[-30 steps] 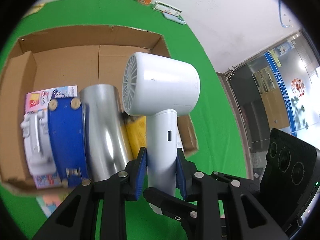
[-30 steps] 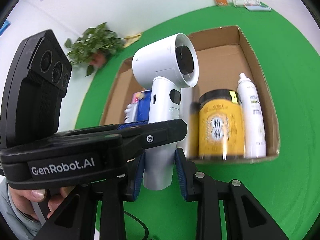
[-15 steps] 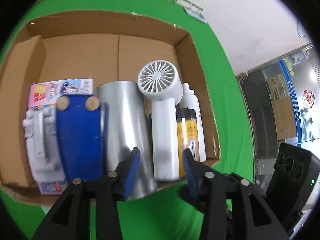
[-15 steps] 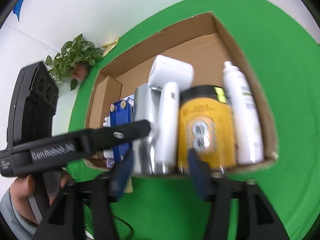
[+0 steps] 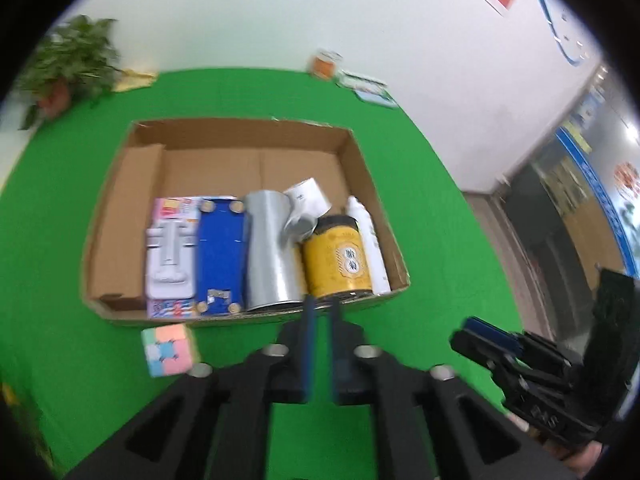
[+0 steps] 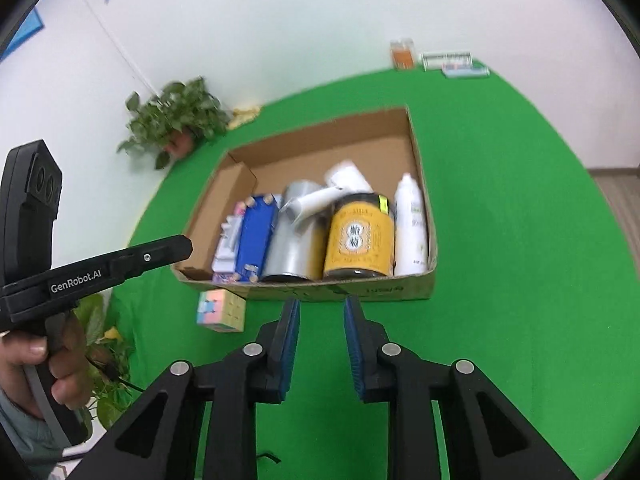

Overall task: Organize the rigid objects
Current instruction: 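Lower the hair dryer into the tray beside the jar and open both grippers, then move both grippers toward the pastel Rubik's cube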

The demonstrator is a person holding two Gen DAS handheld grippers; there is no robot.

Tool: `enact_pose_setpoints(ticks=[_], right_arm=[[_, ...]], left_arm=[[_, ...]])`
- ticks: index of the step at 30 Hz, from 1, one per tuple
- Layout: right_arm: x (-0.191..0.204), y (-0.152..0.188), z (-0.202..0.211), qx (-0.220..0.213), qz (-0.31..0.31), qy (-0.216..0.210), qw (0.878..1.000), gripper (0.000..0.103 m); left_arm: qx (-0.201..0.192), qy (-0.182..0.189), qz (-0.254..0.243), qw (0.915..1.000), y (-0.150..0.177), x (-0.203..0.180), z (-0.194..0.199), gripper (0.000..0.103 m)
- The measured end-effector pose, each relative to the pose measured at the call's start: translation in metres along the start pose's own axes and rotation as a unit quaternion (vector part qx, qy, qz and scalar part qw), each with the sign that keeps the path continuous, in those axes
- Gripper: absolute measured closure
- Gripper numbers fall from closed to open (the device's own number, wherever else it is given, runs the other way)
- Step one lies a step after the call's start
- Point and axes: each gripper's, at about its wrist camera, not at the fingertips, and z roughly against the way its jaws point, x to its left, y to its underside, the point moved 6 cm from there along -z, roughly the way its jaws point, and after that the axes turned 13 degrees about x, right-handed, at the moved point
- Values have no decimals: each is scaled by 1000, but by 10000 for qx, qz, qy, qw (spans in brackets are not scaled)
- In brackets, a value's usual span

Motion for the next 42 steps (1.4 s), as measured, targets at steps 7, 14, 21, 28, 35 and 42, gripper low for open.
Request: enact_pose_setpoints(ticks=[7, 14, 21, 28, 35, 42], right_arm=[[-8, 38, 41, -127, -255, -365, 9989, 2], [6, 59, 19, 266, -83, -354, 9990, 1], [42, 58, -14, 613, 305, -317, 9972, 9], [80, 41, -83, 1338, 284, -231, 9903, 1], [122, 31, -151, 1966, 439, -128, 9794, 1], [131, 20, -207, 2305, 72, -31, 9730, 1]], left_arm=[[-289, -333, 322, 9985, 28, 3, 33, 16], [-225, -687, 784, 9943, 67, 38, 39, 16], [87, -317, 966, 9948, 78, 83, 17, 101], [344, -117, 1132, 9929, 65, 140, -11, 19], [1106, 730, 1292, 9827, 54, 191, -70, 20], [1663, 1810, 1432, 9587, 46, 204, -117, 20]])
